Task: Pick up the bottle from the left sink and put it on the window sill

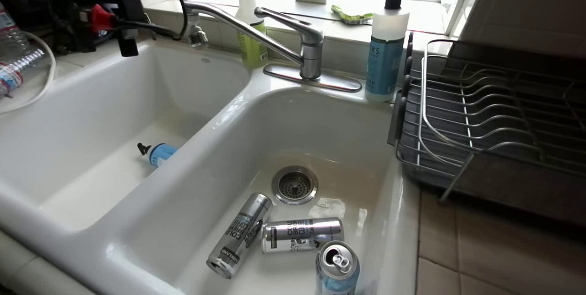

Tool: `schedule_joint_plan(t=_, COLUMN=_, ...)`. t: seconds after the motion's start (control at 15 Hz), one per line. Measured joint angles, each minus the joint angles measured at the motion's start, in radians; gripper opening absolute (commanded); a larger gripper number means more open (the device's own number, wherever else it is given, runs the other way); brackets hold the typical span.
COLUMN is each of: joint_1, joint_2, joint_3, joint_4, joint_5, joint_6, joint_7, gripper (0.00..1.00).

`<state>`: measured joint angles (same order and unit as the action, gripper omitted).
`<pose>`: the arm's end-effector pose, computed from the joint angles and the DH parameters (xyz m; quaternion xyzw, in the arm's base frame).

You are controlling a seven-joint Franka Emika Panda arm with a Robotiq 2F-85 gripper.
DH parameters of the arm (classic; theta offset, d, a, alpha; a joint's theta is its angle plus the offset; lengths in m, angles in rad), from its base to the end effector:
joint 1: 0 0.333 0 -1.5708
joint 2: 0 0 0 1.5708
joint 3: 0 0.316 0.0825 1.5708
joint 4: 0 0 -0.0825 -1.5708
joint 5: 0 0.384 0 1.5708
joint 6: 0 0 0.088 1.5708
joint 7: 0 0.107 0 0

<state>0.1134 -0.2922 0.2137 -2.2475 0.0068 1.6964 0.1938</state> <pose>0.4089 0.1438 0.4628 0.9892 0.0567 -0.1210 0.0596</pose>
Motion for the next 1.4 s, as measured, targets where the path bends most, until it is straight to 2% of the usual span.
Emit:
schedule_joint_plan(t=0.33, joint_1=0.077, joint_2=0.11, joint_3=0.072, joint_4=0.048, joint_5=-0.079, joint_6=0.0, joint_7=-0.051, gripper=1.0)
schedule_joint_plan(t=0.6, joint_1=0.133, joint_2=0.214, joint_3=0.118, joint_4=0.097, joint_5=-0.226, joint_6=0.024, joint_7=-0.074, gripper=1.0)
schedule_joint_plan(t=0.8, joint_1=0.15, joint_2=0.279, joint_3=0.122, joint_4=0.116, joint_5=-0.3, joint_6=0.075, joint_7=-0.11, gripper=1.0)
schedule_joint_plan(t=1.27, joint_1=0.15, joint_2=0.298, joint_3=0.12, joint_4=0.13, joint_5=-0.316, joint_6=0.076, joint_7=-0.128, gripper=1.0)
schedule_joint_plan(t=1.4, joint_1=0.15, joint_2=0.308, joint_3=0.112, joint_4=0.122, joint_5=-0.332, joint_6=0.109, joint_7=-0.189, gripper=1.0)
